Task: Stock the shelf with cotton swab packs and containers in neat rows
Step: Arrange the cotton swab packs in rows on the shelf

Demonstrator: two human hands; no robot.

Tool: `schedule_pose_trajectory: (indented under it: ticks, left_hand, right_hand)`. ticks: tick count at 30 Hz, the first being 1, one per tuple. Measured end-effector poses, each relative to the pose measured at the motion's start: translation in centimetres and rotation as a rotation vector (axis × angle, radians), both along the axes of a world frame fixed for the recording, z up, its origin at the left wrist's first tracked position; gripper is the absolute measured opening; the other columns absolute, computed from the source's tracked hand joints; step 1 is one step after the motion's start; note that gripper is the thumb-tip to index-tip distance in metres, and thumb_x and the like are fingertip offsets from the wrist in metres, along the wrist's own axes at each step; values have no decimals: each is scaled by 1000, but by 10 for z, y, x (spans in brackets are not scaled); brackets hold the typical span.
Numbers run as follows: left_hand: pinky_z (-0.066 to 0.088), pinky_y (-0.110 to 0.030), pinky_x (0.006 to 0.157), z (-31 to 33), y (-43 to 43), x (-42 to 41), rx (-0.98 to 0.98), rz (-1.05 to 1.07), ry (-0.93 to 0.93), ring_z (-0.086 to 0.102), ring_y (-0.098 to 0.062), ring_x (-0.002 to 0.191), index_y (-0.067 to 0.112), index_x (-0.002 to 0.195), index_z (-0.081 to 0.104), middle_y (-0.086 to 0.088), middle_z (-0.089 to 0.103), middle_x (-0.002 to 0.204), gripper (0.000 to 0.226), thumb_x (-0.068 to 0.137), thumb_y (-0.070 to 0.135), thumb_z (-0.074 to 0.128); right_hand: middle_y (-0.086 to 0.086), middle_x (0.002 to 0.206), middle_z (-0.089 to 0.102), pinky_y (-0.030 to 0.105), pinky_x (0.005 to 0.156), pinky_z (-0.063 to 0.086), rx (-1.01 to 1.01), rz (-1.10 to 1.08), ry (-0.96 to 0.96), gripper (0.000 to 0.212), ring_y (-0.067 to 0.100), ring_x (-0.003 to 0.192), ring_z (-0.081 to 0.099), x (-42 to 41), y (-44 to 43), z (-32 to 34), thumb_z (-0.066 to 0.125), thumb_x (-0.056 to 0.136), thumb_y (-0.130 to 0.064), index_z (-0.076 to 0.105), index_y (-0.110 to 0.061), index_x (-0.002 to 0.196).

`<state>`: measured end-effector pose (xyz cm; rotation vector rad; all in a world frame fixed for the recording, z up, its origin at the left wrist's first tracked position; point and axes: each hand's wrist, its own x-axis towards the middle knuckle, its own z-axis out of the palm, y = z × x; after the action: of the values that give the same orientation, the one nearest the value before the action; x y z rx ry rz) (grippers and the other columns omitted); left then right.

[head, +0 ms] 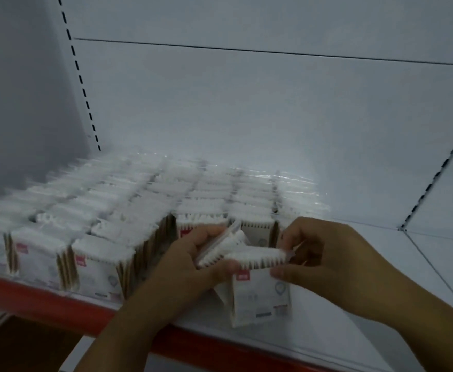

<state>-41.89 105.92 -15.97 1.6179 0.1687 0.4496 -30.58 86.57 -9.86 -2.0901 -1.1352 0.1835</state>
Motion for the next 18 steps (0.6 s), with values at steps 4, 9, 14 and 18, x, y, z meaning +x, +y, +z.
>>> schedule_pose_trajectory:
  ticks: [4, 9, 14, 18]
  left_hand:
    - [51, -19, 56, 2, -5, -6, -36, 36, -131, 68, -9, 72, 35, 89, 67, 5, 72, 87, 14, 78, 26, 69]
    - [42, -12, 46, 3, -4, -7, -16, 127, -217, 57, 0, 55, 34, 76, 63, 8, 63, 65, 10, 77, 25, 58]
    - [47, -18, 52, -3, 2, -7, -43, 29, -194, 60, -8, 60, 30, 77, 66, 2, 66, 69, 15, 67, 40, 63]
    - [51, -25, 57, -8, 5, -7, -68, -67, -166, 64, -16, 70, 29, 85, 65, -2, 67, 81, 22, 64, 33, 67]
  right_hand:
    - [-1, 65, 70, 38, 49, 49, 266, -234, -1, 41, 26, 57, 66, 13, -40, 6, 75, 50, -53, 63, -27, 80]
    - [-14, 61, 69, 20, 38, 41, 176, -369, -118, 28, 8, 43, 60, 14, -37, 1, 78, 61, -46, 59, -34, 78]
    - [-9, 64, 63, 23, 53, 46, 74, -264, -245, 31, 5, 60, 61, 8, 20, -14, 81, 68, -36, 53, -26, 67]
    - [-14, 76, 54, 17, 59, 38, -2, -244, -326, 22, 6, 69, 51, 7, 27, -21, 73, 75, -45, 56, -31, 81]
